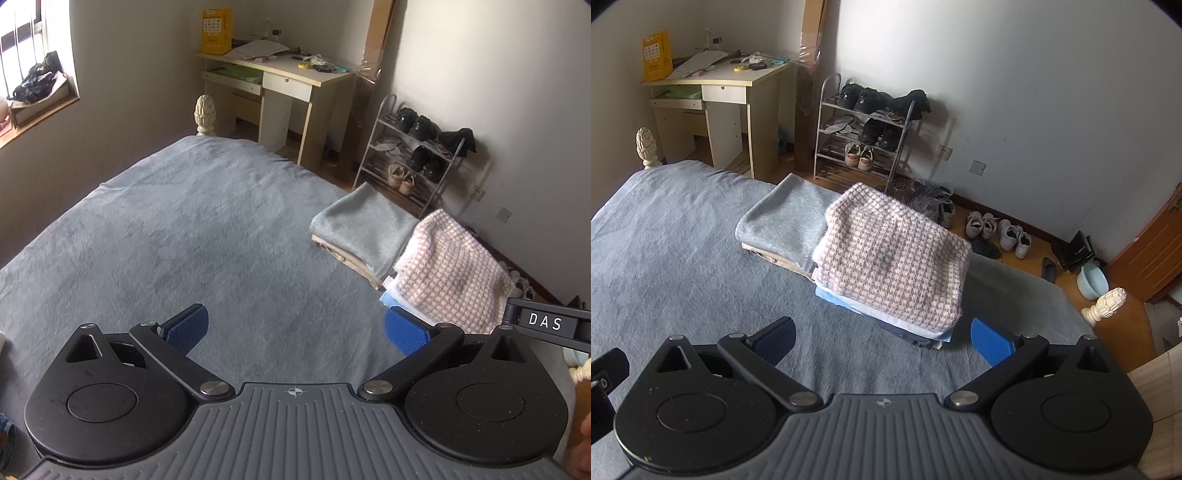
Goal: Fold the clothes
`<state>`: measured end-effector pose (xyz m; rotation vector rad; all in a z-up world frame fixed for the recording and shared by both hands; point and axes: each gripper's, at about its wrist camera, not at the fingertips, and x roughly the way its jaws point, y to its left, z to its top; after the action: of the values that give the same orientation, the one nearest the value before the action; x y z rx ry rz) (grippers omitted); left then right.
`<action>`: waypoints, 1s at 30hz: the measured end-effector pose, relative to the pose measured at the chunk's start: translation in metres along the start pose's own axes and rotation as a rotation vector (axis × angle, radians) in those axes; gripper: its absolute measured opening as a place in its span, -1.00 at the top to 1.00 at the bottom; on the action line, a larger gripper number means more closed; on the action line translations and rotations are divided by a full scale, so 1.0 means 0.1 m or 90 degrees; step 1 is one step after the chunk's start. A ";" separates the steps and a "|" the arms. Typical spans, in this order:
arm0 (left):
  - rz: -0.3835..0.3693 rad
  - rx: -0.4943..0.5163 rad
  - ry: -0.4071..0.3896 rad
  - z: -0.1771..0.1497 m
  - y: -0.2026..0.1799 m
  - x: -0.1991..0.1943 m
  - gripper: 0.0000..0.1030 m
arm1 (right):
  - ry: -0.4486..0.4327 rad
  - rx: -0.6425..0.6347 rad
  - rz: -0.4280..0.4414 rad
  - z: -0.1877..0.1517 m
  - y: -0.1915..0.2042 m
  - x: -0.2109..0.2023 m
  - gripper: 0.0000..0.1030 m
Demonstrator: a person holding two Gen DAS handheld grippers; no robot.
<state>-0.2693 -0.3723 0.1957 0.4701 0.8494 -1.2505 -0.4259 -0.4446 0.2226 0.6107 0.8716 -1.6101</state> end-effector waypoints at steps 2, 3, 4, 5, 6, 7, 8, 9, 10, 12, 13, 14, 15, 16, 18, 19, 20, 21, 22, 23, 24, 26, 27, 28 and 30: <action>0.002 0.001 -0.005 0.00 0.01 -0.01 -1.00 | -0.002 -0.001 0.001 -0.01 0.01 -0.01 -1.00; 0.003 0.001 -0.008 0.01 0.02 -0.01 -1.00 | -0.003 -0.002 0.002 -0.01 0.01 -0.02 -1.00; 0.004 0.000 -0.012 0.02 0.02 -0.02 -1.00 | -0.003 -0.002 0.002 -0.01 0.02 -0.02 -1.00; 0.005 -0.001 -0.015 0.02 0.03 -0.03 -1.00 | -0.003 -0.001 0.003 -0.01 0.02 -0.03 -1.00; 0.006 -0.002 -0.017 0.03 0.03 -0.03 -1.00 | -0.004 -0.002 0.002 -0.02 0.03 -0.03 -1.00; 0.007 -0.002 -0.018 0.03 0.03 -0.04 -1.00 | -0.004 -0.003 0.003 -0.02 0.03 -0.04 -1.00; 0.008 -0.002 -0.019 0.03 0.03 -0.04 -1.00 | -0.006 -0.003 0.004 -0.02 0.03 -0.05 -1.00; 0.008 -0.002 -0.020 0.04 0.03 -0.04 -1.00 | -0.007 -0.005 0.005 -0.02 0.03 -0.05 -1.00; 0.008 -0.002 -0.022 0.04 0.03 -0.04 -1.00 | -0.007 -0.006 0.005 -0.02 0.03 -0.05 -1.00; 0.008 0.000 -0.027 0.05 0.01 -0.05 -1.00 | -0.007 -0.006 0.006 -0.01 0.03 -0.06 -1.00; 0.008 0.001 -0.029 0.05 0.01 -0.06 -1.00 | -0.008 -0.006 0.006 0.00 0.03 -0.06 -1.00; 0.008 0.002 -0.031 0.06 0.00 -0.06 -1.00 | -0.009 -0.007 0.007 0.00 0.03 -0.06 -1.00; 0.008 0.003 -0.033 0.07 0.00 -0.06 -1.00 | -0.011 -0.007 0.008 0.00 0.03 -0.07 -1.00; 0.009 0.003 -0.034 0.07 0.00 -0.06 -1.00 | -0.013 -0.008 0.009 -0.01 0.04 -0.08 -1.00; 0.009 0.001 -0.035 0.08 0.00 -0.06 -1.00 | -0.013 -0.011 0.012 -0.01 0.04 -0.07 -1.00; 0.009 -0.001 -0.035 0.08 0.00 -0.06 -1.00 | -0.012 -0.013 0.013 -0.02 0.05 -0.07 -1.00; 0.009 -0.002 -0.034 0.08 0.01 -0.06 -1.00 | -0.011 -0.014 0.014 -0.02 0.05 -0.06 -1.00; 0.010 -0.003 -0.034 0.08 0.01 -0.06 -1.00 | -0.010 -0.015 0.015 -0.02 0.05 -0.06 -1.00; 0.010 -0.003 -0.033 0.08 0.01 -0.06 -1.00 | -0.009 -0.016 0.016 -0.02 0.05 -0.06 -1.00; 0.011 -0.003 -0.033 0.08 0.01 -0.07 -1.00 | -0.009 -0.016 0.017 -0.01 0.05 -0.06 -1.00; 0.012 -0.003 -0.034 0.09 0.01 -0.07 -1.00 | -0.009 -0.017 0.017 -0.01 0.05 -0.05 -1.00; 0.013 -0.003 -0.033 0.09 0.00 -0.07 -1.00 | -0.009 -0.017 0.018 -0.01 0.04 -0.06 -1.00; 0.013 -0.003 -0.031 0.09 -0.01 -0.07 -1.00 | -0.010 -0.017 0.018 -0.01 0.03 -0.06 -1.00; 0.013 -0.004 -0.030 0.09 -0.01 -0.07 -1.00 | -0.010 -0.017 0.018 -0.02 0.03 -0.06 -1.00; 0.012 -0.005 -0.028 0.09 0.00 -0.06 -1.00 | -0.009 -0.015 0.018 -0.02 0.03 -0.06 -1.00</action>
<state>-0.2674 -0.3749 0.2065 0.4417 0.8101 -1.2349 -0.4220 -0.4396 0.2259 0.5914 0.8671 -1.5748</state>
